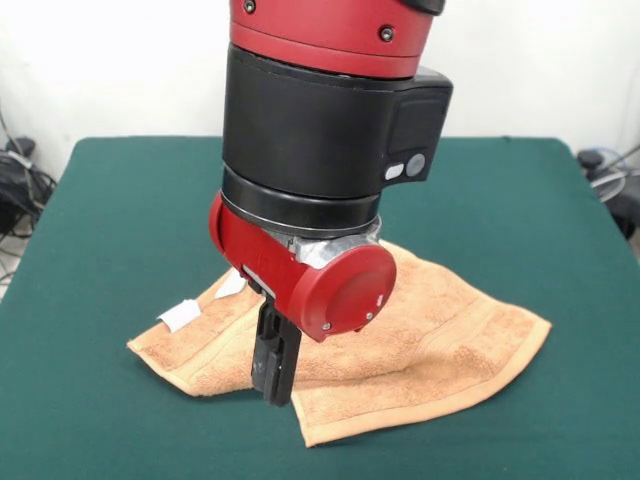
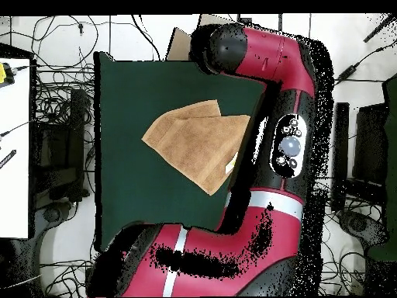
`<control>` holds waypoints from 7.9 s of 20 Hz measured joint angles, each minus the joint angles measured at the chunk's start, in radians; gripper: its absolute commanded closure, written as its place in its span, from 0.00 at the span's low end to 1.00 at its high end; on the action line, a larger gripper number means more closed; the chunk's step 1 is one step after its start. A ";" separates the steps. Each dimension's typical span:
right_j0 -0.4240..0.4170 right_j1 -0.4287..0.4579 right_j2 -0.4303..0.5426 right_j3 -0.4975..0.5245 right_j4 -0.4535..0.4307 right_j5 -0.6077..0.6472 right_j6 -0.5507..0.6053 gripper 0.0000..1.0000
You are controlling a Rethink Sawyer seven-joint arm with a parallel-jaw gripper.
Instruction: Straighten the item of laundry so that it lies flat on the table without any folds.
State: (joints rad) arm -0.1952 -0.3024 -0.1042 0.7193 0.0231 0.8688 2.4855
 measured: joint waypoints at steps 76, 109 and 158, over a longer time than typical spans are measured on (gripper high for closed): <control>-0.053 -0.105 0.071 0.443 -0.123 -0.286 0.000 1.00; -0.129 -0.056 0.188 0.604 -0.164 -0.310 0.000 1.00; -0.076 -0.017 0.127 0.643 -0.172 -0.510 0.000 1.00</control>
State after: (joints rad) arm -0.2710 -0.3196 0.0225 1.3625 -0.1488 0.3589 2.4855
